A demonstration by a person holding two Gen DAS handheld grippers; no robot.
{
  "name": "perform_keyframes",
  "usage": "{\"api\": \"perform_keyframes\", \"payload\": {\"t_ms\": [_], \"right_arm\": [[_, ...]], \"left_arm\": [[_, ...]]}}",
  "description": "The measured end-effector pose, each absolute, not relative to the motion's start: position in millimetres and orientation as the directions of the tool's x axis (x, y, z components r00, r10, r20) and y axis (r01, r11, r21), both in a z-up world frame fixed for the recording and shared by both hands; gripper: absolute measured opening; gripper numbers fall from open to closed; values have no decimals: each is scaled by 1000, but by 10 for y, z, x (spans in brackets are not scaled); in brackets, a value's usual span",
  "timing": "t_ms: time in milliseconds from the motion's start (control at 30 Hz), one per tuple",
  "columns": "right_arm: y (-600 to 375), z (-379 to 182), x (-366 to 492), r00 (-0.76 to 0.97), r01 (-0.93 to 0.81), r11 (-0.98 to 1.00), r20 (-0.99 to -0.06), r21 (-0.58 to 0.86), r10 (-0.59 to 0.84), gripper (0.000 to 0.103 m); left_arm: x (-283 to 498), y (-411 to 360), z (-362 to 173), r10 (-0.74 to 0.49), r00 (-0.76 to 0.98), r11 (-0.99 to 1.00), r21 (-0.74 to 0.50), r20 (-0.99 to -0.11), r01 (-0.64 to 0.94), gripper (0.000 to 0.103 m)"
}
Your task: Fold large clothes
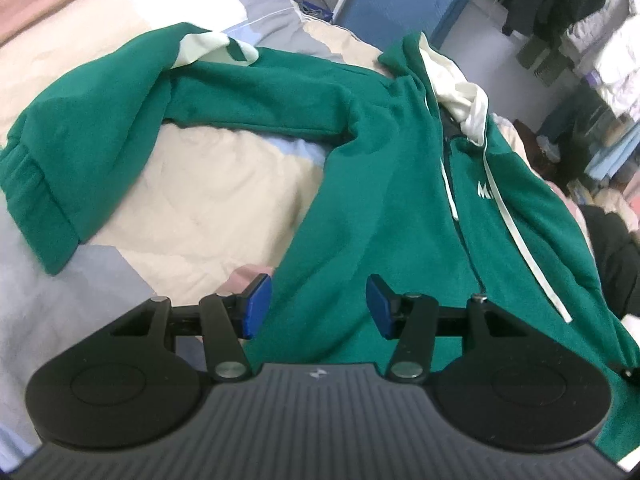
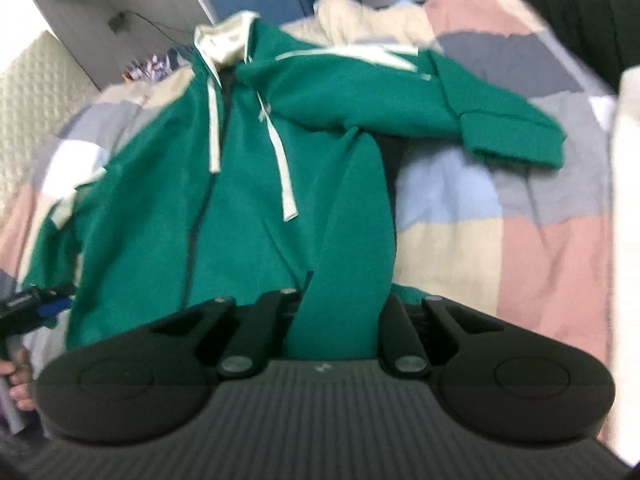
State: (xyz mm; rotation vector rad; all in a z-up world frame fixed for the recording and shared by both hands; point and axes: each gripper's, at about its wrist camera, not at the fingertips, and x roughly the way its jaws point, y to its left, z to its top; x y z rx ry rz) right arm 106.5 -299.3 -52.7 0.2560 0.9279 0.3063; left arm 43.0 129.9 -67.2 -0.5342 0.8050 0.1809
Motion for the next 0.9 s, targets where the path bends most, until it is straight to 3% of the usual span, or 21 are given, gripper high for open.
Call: {"api": "perform_keyframes", "payload": {"t_ms": [167, 333, 500, 533, 700, 767, 900], "right_arm": [[-3145, -251, 896, 560, -169, 944, -760, 285, 330, 10], [-3260, -525, 923, 464, -163, 960, -842, 226, 276, 10], [-3372, -604, 1043, 429, -101, 941, -839, 322, 333, 18], [-3399, -585, 1058, 428, -104, 935, -833, 340, 350, 22], [-3654, -478, 1129, 459, -70, 914, -801, 399, 384, 65], [-3841, -402, 1180, 501, -43, 899, -769, 435, 396, 73], [-4102, -332, 1378, 606, -12, 920, -729, 391, 318, 73]], "left_arm": [[430, 1443, -702, -63, 685, 813, -436, -726, -387, 58], [483, 1445, -738, -48, 666, 820, -410, -744, -399, 58], [560, 1403, -725, -33, 665, 844, -377, -746, -381, 58], [565, 1386, -716, -24, 667, 850, -366, -745, -378, 58], [587, 1254, -661, -40, 694, 865, -373, -719, -337, 59], [598, 1175, -642, -40, 703, 877, -361, -710, -315, 60], [651, 1005, -614, -39, 719, 903, -333, -694, -272, 60]]}}
